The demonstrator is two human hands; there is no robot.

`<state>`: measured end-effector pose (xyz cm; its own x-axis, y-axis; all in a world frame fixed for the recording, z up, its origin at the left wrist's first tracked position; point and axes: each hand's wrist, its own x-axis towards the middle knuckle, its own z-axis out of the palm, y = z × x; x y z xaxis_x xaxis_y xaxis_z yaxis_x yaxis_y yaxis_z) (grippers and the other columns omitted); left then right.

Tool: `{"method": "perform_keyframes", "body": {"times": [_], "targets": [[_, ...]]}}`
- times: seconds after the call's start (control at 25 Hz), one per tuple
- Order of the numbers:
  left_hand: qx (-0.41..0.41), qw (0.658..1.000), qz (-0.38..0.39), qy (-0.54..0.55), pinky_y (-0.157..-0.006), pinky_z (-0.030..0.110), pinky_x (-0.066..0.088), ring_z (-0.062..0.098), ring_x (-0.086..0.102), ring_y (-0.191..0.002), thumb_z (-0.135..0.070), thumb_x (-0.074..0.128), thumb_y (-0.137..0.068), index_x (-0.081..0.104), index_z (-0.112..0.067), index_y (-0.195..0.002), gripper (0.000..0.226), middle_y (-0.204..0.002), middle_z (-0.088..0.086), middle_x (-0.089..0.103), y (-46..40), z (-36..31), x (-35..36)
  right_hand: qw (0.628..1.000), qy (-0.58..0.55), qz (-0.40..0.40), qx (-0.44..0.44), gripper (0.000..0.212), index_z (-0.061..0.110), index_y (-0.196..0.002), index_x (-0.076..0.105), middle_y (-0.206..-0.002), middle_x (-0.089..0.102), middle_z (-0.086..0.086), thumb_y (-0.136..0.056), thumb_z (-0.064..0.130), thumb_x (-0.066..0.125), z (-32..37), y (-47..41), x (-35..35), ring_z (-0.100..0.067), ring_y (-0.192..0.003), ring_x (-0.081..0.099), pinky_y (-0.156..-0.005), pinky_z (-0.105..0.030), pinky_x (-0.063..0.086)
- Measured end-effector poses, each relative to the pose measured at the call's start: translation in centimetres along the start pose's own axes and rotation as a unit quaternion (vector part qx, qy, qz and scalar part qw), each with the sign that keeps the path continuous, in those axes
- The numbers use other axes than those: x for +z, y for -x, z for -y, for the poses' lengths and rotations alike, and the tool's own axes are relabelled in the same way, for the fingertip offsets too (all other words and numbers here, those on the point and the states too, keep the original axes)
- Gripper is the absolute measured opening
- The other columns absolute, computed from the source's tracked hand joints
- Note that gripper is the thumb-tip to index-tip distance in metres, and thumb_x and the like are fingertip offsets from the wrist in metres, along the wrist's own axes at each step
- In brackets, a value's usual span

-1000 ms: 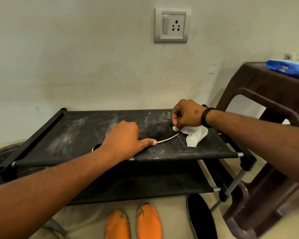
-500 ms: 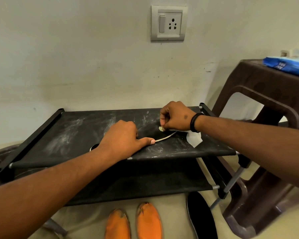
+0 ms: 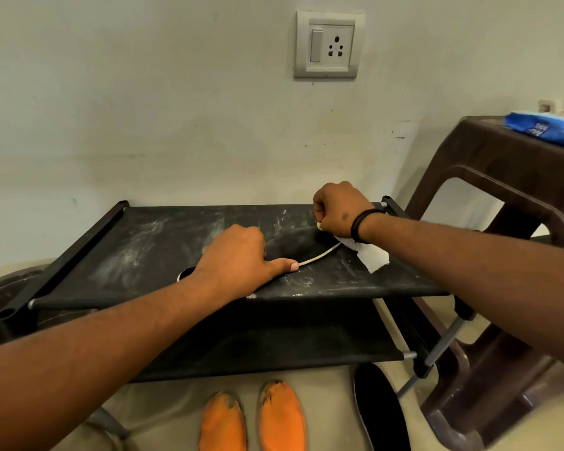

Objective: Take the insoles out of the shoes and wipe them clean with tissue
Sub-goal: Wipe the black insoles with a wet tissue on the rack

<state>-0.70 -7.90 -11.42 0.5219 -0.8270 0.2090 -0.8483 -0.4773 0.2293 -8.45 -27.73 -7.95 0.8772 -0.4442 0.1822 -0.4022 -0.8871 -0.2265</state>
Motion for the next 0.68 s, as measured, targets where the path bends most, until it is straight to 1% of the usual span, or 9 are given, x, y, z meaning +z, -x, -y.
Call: {"method": "perform_keyframes", "body": {"times": [0.04, 0.16, 0.2, 0.24, 0.36, 0.4, 0.48, 0.6, 0.68], "targets": [[-0.002, 1.000, 0.002, -0.001, -0.051, 0.033, 0.045, 0.015, 0.046, -0.044, -0.077, 0.061, -0.077, 0.048, -0.014, -0.051, 0.070, -0.043, 0.000, 0.043, 0.1, 0.0, 0.0, 1.000, 0.006, 0.004, -0.011, 0.021, 0.019, -0.068, 0.061, -0.080, 0.069, -0.005, -0.079, 0.001, 0.062, 0.4, 0.2, 0.3, -0.022, -0.077, 0.064, -0.076, -0.036, 0.057], [-0.001, 1.000, 0.000, -0.003, -0.053, 0.036, 0.050, 0.015, 0.048, -0.046, -0.076, 0.062, -0.077, 0.056, -0.012, -0.055, 0.069, -0.045, 0.001, 0.047, 0.1, -0.1, 0.0, 0.992, -0.033, 0.090, -0.077, 0.017, 0.015, -0.073, 0.068, -0.072, 0.066, 0.003, -0.078, -0.001, 0.068, 2.0, 1.1, 0.7, -0.011, -0.069, 0.061, -0.068, -0.024, 0.053], [0.000, 1.000, 0.000, -0.003, -0.054, 0.037, 0.051, 0.015, 0.048, -0.046, -0.076, 0.062, -0.078, 0.057, -0.011, -0.055, 0.069, -0.045, 0.001, 0.047, 0.1, -0.1, -0.1, 0.992, -0.038, 0.095, -0.072, 0.016, 0.014, -0.074, 0.069, -0.073, 0.066, 0.003, -0.077, -0.001, 0.070, 2.0, 0.9, 0.7, -0.011, -0.070, 0.061, -0.069, -0.025, 0.054], [0.000, 1.000, 0.001, -0.002, -0.055, 0.037, 0.052, 0.016, 0.049, -0.046, -0.076, 0.062, -0.078, 0.057, -0.011, -0.055, 0.069, -0.045, 0.001, 0.047, 0.0, -0.1, -0.1, 0.995, -0.028, 0.077, -0.060, 0.015, 0.015, -0.076, 0.067, -0.077, 0.067, 0.001, -0.078, 0.001, 0.069, 1.7, 0.5, 0.6, -0.015, -0.073, 0.063, -0.072, -0.028, 0.055], [0.000, 1.000, -0.003, 0.000, -0.055, 0.039, 0.052, 0.017, 0.051, -0.047, -0.076, 0.062, -0.078, 0.059, -0.009, -0.056, 0.070, -0.046, 0.002, 0.049, 0.1, -0.1, 0.0, 0.990, 0.116, 0.029, -0.080, 0.013, 0.014, -0.087, 0.066, -0.094, 0.068, -0.009, -0.082, 0.003, 0.060, 1.7, 0.4, 1.3, -0.028, -0.086, 0.063, -0.076, -0.038, 0.055], [0.001, 1.000, -0.004, 0.001, -0.054, 0.039, 0.051, 0.017, 0.050, -0.047, -0.075, 0.063, -0.078, 0.056, -0.011, -0.054, 0.069, -0.046, 0.002, 0.048, 0.2, -0.1, 0.0, 0.983, 0.146, 0.038, -0.106, 0.016, 0.013, -0.093, 0.068, -0.095, 0.068, -0.010, -0.083, 0.004, 0.060, 2.2, 0.8, 1.9, -0.028, -0.088, 0.063, -0.076, -0.037, 0.055], [0.002, 1.000, -0.005, 0.001, -0.052, 0.036, 0.047, 0.016, 0.048, -0.046, -0.075, 0.064, -0.078, 0.053, -0.013, -0.053, 0.067, -0.045, 0.001, 0.047, 0.1, -0.1, 0.1, 0.976, 0.147, 0.073, -0.144, 0.022, 0.014, -0.098, 0.073, -0.093, 0.070, -0.008, -0.084, 0.004, 0.060, 2.7, 1.6, 2.4, -0.026, -0.087, 0.064, -0.075, -0.034, 0.053], [-0.002, 1.000, -0.004, 0.002, -0.053, 0.038, 0.050, 0.021, 0.056, -0.048, -0.077, 0.062, -0.077, 0.060, -0.008, -0.056, 0.072, -0.047, 0.004, 0.051, -0.1, -0.1, 0.0, 0.985, 0.131, 0.061, -0.092, 0.022, 0.010, -0.100, 0.073, -0.098, 0.069, -0.012, -0.085, 0.003, 0.060, 1.7, 0.6, 1.8, -0.029, -0.087, 0.065, -0.078, -0.037, 0.056], [-0.003, 1.000, -0.006, -0.001, -0.054, 0.039, 0.051, 0.020, 0.053, -0.047, -0.077, 0.063, -0.077, 0.057, -0.009, -0.054, 0.072, -0.046, 0.003, 0.049, 0.0, -0.1, 0.1, 0.988, 0.128, 0.056, -0.060, 0.021, 0.008, -0.102, 0.071, -0.102, 0.068, -0.015, -0.085, 0.002, 0.060, 1.4, 0.1, 1.9, -0.031, -0.090, 0.064, -0.080, -0.040, 0.056]]}}
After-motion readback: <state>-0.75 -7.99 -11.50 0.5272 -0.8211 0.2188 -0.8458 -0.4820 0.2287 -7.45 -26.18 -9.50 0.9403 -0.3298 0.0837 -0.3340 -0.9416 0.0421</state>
